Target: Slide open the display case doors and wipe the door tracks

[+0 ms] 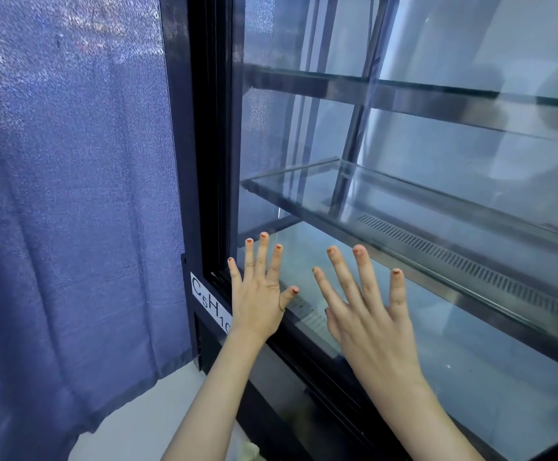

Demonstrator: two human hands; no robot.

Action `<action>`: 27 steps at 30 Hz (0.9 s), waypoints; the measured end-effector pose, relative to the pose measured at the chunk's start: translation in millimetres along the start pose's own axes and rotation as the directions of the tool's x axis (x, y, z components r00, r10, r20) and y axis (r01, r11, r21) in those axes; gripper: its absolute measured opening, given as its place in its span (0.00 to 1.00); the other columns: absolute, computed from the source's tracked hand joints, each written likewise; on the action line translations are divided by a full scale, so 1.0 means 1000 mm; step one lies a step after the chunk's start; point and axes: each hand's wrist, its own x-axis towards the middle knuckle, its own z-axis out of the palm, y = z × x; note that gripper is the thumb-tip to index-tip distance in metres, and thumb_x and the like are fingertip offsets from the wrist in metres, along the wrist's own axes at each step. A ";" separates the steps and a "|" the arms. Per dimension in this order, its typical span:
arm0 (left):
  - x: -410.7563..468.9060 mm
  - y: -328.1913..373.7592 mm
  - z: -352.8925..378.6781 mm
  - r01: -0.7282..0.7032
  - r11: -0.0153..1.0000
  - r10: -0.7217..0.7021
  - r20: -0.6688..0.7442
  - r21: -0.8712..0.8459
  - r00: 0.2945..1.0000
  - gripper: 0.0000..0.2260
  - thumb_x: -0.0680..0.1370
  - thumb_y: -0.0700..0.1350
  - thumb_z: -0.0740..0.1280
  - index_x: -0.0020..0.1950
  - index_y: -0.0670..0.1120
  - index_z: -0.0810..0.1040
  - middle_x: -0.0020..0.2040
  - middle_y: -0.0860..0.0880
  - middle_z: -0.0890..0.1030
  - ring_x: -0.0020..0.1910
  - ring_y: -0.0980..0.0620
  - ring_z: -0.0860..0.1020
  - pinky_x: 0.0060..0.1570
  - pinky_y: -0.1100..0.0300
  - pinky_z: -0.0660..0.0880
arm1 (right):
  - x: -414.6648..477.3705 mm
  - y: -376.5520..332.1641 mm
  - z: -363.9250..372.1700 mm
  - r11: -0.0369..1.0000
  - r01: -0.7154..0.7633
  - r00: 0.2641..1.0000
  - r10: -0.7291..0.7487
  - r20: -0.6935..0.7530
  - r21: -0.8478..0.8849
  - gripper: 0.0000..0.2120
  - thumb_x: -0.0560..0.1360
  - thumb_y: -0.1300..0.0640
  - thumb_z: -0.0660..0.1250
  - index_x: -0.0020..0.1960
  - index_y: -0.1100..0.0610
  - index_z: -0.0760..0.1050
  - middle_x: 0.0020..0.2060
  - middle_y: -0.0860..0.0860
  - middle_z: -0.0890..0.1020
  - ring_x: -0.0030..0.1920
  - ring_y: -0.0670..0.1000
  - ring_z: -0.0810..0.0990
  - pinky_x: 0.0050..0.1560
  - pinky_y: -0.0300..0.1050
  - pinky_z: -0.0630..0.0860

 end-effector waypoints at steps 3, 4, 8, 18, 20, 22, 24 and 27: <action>0.004 -0.006 -0.001 0.007 1.000 -0.007 -0.001 0.025 1.000 0.31 0.77 0.67 0.36 0.75 0.53 0.34 0.75 0.51 0.34 0.74 0.42 0.47 0.66 0.33 0.48 | 0.007 -0.006 0.002 1.000 -0.003 1.000 0.003 0.005 -0.006 0.31 0.75 0.45 0.55 0.76 0.49 0.54 0.76 0.58 0.44 0.76 0.62 0.41 0.70 0.65 0.32; 0.004 -0.008 -0.001 0.009 0.999 -0.009 -0.004 0.033 1.000 0.31 0.77 0.67 0.36 0.75 0.53 0.34 0.75 0.51 0.34 0.74 0.42 0.46 0.66 0.34 0.47 | 0.009 -0.008 0.002 1.000 -0.005 1.000 0.005 0.010 -0.006 0.31 0.75 0.46 0.54 0.76 0.49 0.53 0.76 0.58 0.43 0.75 0.62 0.41 0.70 0.66 0.32; 0.007 -0.013 0.000 0.009 0.999 -0.008 -0.017 0.049 1.000 0.31 0.77 0.67 0.35 0.75 0.53 0.33 0.75 0.51 0.34 0.75 0.47 0.39 0.66 0.35 0.46 | 0.012 -0.012 0.005 1.000 -0.012 1.000 0.012 0.012 -0.024 0.32 0.74 0.45 0.54 0.76 0.49 0.53 0.76 0.59 0.42 0.75 0.62 0.40 0.70 0.67 0.32; 0.008 -0.016 0.004 -0.026 1.000 0.026 -0.013 0.008 1.000 0.31 0.77 0.66 0.36 0.75 0.52 0.34 0.76 0.51 0.34 0.75 0.46 0.40 0.66 0.34 0.47 | 0.011 -0.014 0.009 0.997 -0.013 1.000 0.011 -0.023 -0.073 0.33 0.73 0.43 0.56 0.76 0.49 0.54 0.76 0.59 0.44 0.75 0.64 0.42 0.70 0.67 0.35; 0.008 -0.016 0.004 -0.022 1.000 0.022 -0.014 0.015 1.000 0.31 0.77 0.66 0.36 0.75 0.52 0.34 0.75 0.51 0.34 0.75 0.46 0.41 0.66 0.34 0.46 | 0.011 -0.013 0.008 0.998 -0.002 1.000 0.001 -0.023 -0.070 0.33 0.73 0.43 0.57 0.76 0.50 0.55 0.76 0.58 0.48 0.75 0.63 0.44 0.71 0.67 0.35; 0.007 -0.017 0.005 -0.017 0.999 0.018 -0.025 0.034 1.000 0.31 0.77 0.66 0.37 0.75 0.52 0.34 0.75 0.50 0.34 0.75 0.46 0.41 0.66 0.34 0.46 | 0.013 -0.011 0.005 0.999 -0.006 1.000 0.005 -0.017 -0.054 0.32 0.73 0.44 0.58 0.75 0.50 0.57 0.76 0.56 0.51 0.75 0.62 0.47 0.71 0.66 0.35; 0.006 -0.017 0.006 -0.014 0.998 0.016 -0.046 0.053 0.999 0.32 0.78 0.65 0.42 0.75 0.51 0.33 0.75 0.50 0.34 0.75 0.45 0.41 0.66 0.34 0.46 | 0.014 -0.009 0.001 1.000 -0.015 1.000 0.015 -0.009 -0.024 0.31 0.74 0.45 0.57 0.75 0.50 0.58 0.75 0.56 0.53 0.75 0.61 0.48 0.71 0.66 0.35; 0.007 -0.016 0.005 -0.014 0.998 0.018 -0.075 0.054 0.997 0.34 0.77 0.61 0.48 0.75 0.51 0.34 0.75 0.50 0.34 0.74 0.43 0.45 0.65 0.34 0.47 | 0.015 -0.008 -0.005 0.992 -0.005 0.998 0.012 -0.054 0.124 0.27 0.74 0.49 0.58 0.73 0.48 0.64 0.75 0.54 0.59 0.75 0.61 0.53 0.72 0.65 0.38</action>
